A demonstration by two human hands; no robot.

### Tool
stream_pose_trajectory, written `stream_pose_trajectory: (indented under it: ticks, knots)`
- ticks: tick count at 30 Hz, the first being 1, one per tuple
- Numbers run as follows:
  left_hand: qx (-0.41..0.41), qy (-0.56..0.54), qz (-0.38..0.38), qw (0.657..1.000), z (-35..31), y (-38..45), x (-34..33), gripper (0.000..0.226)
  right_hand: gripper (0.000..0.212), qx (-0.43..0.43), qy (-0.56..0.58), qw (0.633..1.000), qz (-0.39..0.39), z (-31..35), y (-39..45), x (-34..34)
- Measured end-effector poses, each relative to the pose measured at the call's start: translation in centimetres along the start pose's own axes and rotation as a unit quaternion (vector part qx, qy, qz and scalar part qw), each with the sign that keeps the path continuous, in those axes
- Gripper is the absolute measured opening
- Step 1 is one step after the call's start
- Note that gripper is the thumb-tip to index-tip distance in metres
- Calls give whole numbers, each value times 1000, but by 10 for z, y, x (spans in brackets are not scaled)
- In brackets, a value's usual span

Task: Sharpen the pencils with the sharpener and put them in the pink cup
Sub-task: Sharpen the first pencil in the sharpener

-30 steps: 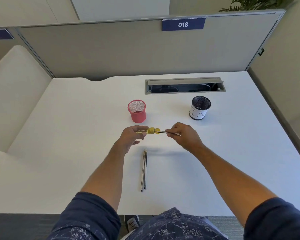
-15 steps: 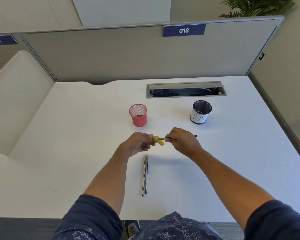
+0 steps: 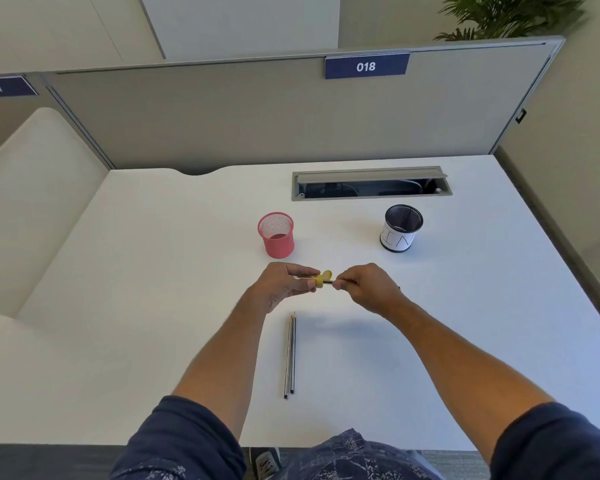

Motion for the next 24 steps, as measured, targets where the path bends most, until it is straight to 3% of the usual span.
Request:
stream_pose_trajectory:
  ticks: [9, 13, 18, 20, 22, 24]
  knots:
    - [-7, 37, 1, 999, 3, -4, -4, 32, 19, -83, 185, 970, 136, -2, 11, 13]
    - [-16, 33, -16, 999, -1, -4, -2, 31, 19, -69, 197, 968, 139, -2, 11, 11]
    - [-7, -14, -4, 1000, -1, -5, 3, 22, 16, -27, 108, 991, 77, 3, 11, 4]
    - [12, -35, -1, 999, 2, -5, 4, 21, 14, 39, -9, 999, 32, 8, 9, 3]
    - [37, -46, 1, 998, 4, -5, 4, 22, 15, 153, -158, 974, -63, 16, 3, 0]
    - [49, -58, 0, 997, 6, -6, 4, 23, 9, 233, -215, 937, -145, 21, -3, -2]
Point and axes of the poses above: each hand's wrist, its own y-axis towards the middle knuckle, its own x-axis out of the back of the hand, z = x × y, the point moved 3 cm from there along y, towards the middle knuckle, and after that the axes turned 3 degrees about z, right-handed, at the moved point
